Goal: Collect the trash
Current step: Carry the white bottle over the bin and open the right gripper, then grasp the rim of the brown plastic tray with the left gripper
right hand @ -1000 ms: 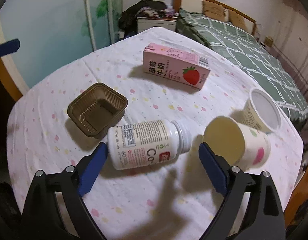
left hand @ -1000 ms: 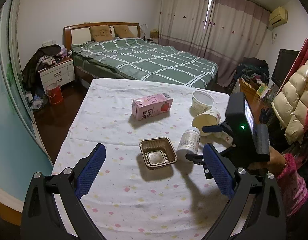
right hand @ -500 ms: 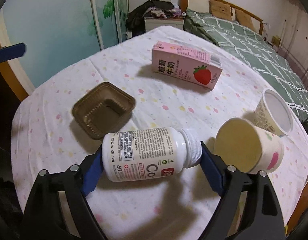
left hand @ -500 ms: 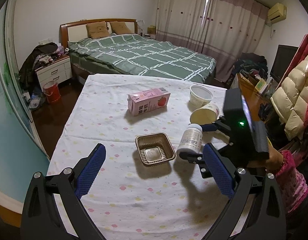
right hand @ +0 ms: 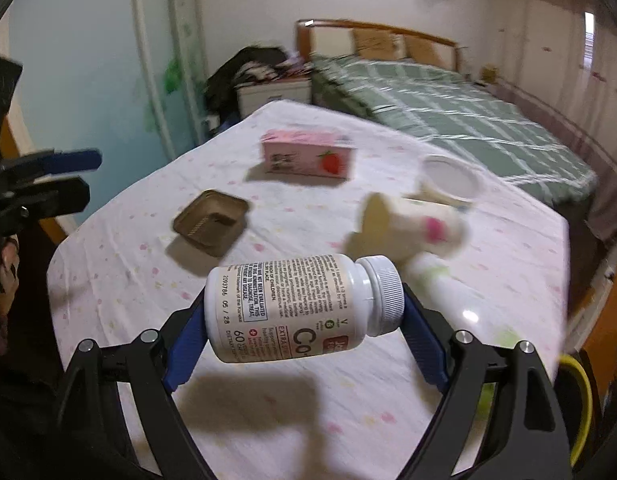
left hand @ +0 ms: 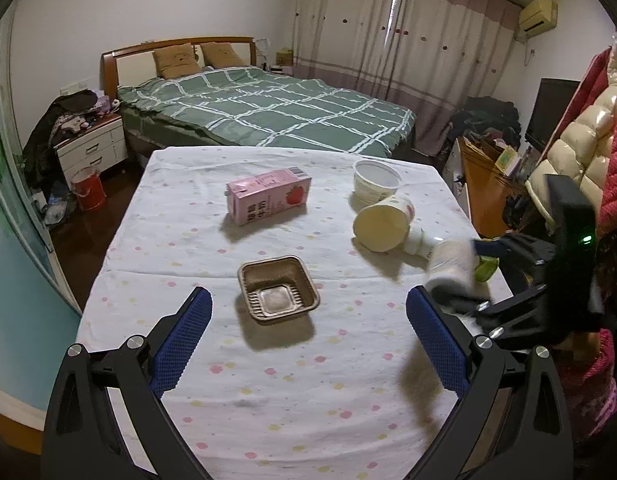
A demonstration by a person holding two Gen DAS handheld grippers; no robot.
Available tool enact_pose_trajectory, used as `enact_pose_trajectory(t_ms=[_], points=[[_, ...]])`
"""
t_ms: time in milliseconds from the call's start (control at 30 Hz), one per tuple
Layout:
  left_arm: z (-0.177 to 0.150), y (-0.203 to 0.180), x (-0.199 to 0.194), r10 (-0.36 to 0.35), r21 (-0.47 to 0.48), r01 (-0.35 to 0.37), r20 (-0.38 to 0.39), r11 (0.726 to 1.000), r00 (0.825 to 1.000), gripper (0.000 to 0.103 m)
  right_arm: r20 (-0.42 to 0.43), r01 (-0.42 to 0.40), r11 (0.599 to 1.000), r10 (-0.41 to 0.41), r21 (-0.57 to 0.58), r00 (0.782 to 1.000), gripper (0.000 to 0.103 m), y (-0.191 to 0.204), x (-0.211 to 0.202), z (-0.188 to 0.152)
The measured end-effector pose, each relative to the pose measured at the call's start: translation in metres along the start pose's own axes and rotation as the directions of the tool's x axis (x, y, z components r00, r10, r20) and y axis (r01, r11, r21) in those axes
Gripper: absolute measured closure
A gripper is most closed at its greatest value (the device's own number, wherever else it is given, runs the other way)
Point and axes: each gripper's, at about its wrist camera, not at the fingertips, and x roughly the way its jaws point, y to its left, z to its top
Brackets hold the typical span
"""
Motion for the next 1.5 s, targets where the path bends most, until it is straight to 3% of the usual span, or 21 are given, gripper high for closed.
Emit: enact_pose_trajectory(t_ms=[233, 400, 533, 733, 867, 1067, 1500], points=[[-0.003, -0.015, 0.016, -0.014, 0.03, 0.014, -0.025, 0.999, 1.0, 0.007, 0.023, 0.181, 0.96, -0.19, 0.215, 0.981, 0.02, -0.079, -0.051, -0.039], [-0.005, -0.023, 0.038, -0.012, 0.045, 0.015, -0.061, 0.999, 0.998, 0.007, -0.057, 0.349, 0.832, -0.361, 0.432, 0.931, 0.02, -0.154, -0.075, -0.083], [-0.006, -0.025, 0.057, 0.002, 0.052, 0.003, -0.092, 0.999, 0.996, 0.007, -0.182, 0.46, 0.712, -0.434, 0.531, 0.882, 0.02, -0.204, -0.068, -0.115], [-0.007, -0.024, 0.085, 0.026, 0.058, -0.018, -0.134, 0.998, 0.991, 0.007, -0.322, 0.535, 0.637, -0.428, 0.555, 0.844, 0.02, -0.238, -0.034, -0.144], [-0.005, -0.024, 0.099, 0.025, 0.062, -0.016, -0.157, 0.998, 0.987, 0.007, -0.338, 0.539, 0.614, -0.421, 0.576, 0.841, 0.015, -0.245, -0.031, -0.153], [-0.004, -0.024, 0.112, 0.029, 0.068, -0.018, -0.174, 0.997, 0.984, 0.007, -0.313, 0.531, 0.622, -0.432, 0.576, 0.846, 0.014, -0.239, -0.042, -0.149], [-0.001, -0.014, 0.139, 0.065, 0.085, -0.046, -0.24, 0.995, 0.968, 0.032, -0.27, 0.506, 0.64, -0.436, 0.578, 0.859, 0.014, -0.219, -0.059, -0.141]])
